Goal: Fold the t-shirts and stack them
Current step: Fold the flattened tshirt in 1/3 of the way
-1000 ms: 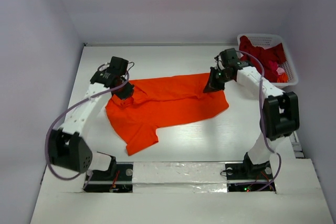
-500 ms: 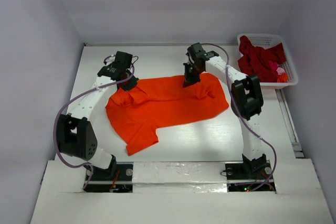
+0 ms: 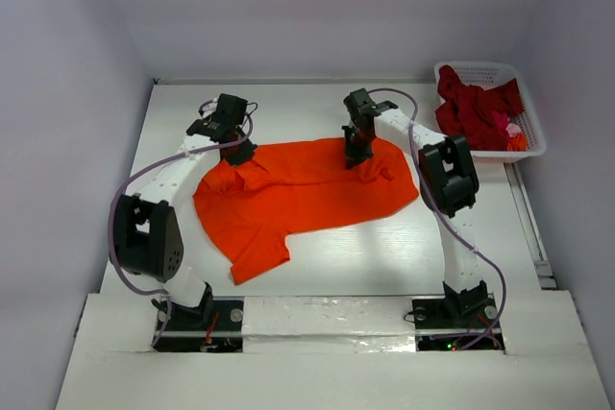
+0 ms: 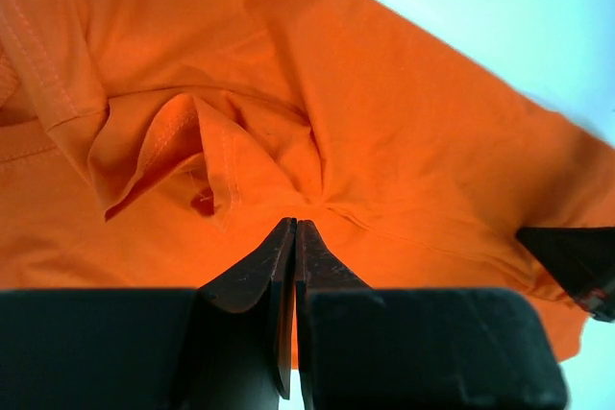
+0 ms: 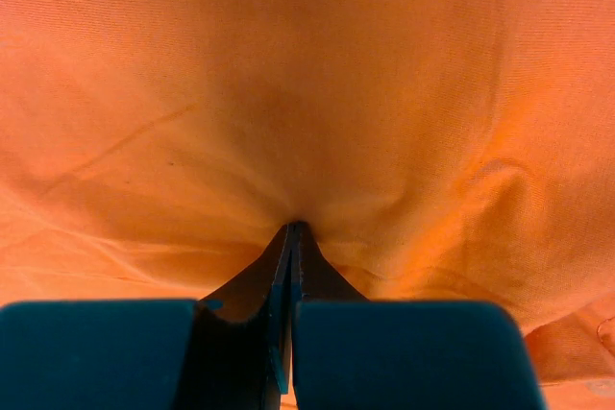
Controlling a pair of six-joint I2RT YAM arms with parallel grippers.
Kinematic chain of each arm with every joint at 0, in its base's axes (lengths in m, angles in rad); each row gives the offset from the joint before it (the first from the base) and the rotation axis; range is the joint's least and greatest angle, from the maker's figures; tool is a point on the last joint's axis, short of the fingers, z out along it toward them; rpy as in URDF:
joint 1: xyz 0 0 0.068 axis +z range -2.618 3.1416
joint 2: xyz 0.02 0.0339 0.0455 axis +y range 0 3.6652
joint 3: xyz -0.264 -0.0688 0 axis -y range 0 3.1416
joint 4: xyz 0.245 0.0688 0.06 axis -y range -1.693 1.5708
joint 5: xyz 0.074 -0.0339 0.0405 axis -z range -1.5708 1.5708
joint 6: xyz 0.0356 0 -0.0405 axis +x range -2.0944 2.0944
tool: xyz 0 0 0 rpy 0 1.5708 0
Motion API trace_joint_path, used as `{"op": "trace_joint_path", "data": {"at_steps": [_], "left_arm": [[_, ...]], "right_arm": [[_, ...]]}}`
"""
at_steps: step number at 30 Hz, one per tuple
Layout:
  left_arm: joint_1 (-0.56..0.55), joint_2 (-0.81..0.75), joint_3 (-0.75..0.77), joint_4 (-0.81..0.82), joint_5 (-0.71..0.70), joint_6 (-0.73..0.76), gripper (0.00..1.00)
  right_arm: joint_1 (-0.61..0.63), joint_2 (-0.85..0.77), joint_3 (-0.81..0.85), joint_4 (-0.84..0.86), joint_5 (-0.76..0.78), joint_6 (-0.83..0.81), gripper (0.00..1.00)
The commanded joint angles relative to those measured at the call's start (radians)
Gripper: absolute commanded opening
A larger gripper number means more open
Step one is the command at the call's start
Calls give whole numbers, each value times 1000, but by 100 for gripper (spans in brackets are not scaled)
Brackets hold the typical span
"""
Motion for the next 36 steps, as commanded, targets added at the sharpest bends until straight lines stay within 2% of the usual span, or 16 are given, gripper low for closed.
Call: {"op": "trace_joint_path", "data": {"at_steps": [1,9,36], "left_arm": [[9,46,18,23,13,43,0],[9,101,29,51,73,66,0],[9,64,-29,74,91,68,0]], "right_arm": [[3,11,-39,3,28,5,0],[-74,-26,-126,69,-47,60,0],[-250,-104,-180,49,-20,32,0]]}}
